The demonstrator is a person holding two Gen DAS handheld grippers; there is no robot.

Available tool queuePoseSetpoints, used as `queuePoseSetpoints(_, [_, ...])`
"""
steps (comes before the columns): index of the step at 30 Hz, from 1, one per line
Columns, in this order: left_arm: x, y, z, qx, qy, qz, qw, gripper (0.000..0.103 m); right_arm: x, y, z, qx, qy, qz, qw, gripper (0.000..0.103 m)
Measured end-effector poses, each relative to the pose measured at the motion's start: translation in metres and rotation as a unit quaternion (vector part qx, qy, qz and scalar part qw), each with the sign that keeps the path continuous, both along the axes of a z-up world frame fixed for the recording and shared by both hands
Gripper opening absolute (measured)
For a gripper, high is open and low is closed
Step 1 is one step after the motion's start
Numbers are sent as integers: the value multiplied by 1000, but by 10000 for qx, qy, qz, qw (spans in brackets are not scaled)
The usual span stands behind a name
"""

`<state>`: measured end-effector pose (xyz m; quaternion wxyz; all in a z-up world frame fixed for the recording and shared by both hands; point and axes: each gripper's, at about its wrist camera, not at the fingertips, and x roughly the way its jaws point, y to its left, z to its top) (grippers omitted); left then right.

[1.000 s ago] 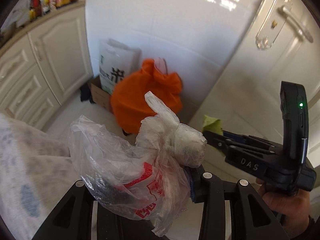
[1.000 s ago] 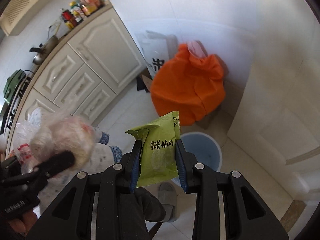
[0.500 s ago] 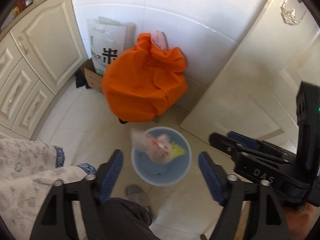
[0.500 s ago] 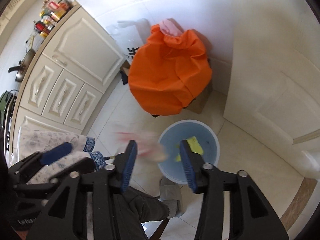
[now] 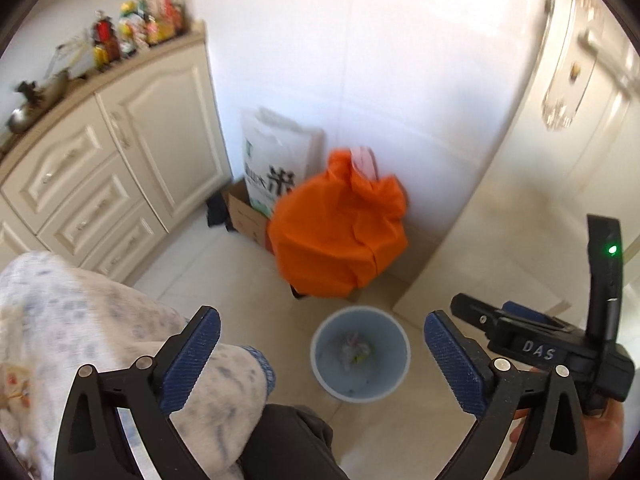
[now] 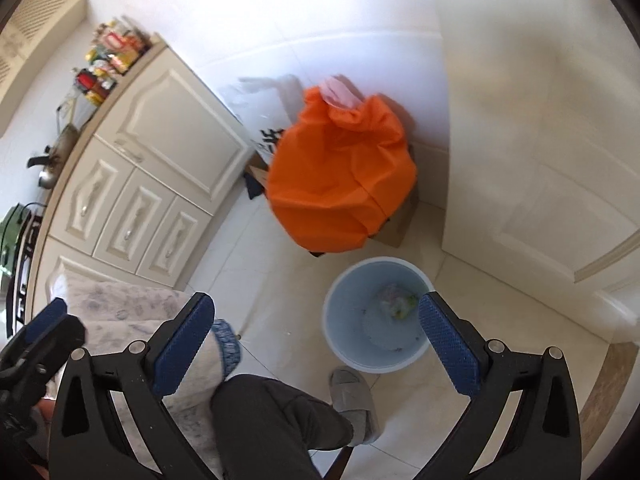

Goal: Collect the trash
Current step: 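Open both tools to drop the pouch and bag into the blue bin, then bring both tools back to the table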

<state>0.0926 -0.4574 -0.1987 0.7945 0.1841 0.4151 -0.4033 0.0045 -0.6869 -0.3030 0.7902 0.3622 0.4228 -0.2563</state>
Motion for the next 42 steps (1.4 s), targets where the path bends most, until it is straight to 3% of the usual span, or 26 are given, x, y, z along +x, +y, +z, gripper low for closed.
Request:
queuePoseSetpoints(9, [-27,142,96,-776,-650,684,9925,102,30,67,92,-581,-722,551,9942,103])
queuePoseSetpoints(15, [-34,241,131,-1075,-996,1489,9779,102,60,131,147,-897,-1206,1185,9815,103])
queuePoseSetpoints(19, [-43,309,154,-1259,-1236,2047,9628,102,81,179,173,-1091,-1417,1720,9687,103])
queuePoseSetpoints(24, [-63,368,168,-1330,-1474,2588,9453,102,104,234,194,-1175,-1698,2263,9519,103])
queuePoseSetpoints(28, [-77,392,174,-1383,-1611,2936,9321,102,115,277,207,-1301,-1857,2680,9364,103])
queuePoseSetpoints(35, [-114,440,176,-1413,-2044,3572,9004,102,127,343,229,-1656,-2115,3314,9044,103])
queuePoseSetpoints(42, [-141,461,156,-1273,-1987,3951,8878,102,131,392,227,-1826,-2134,3873,8781,103])
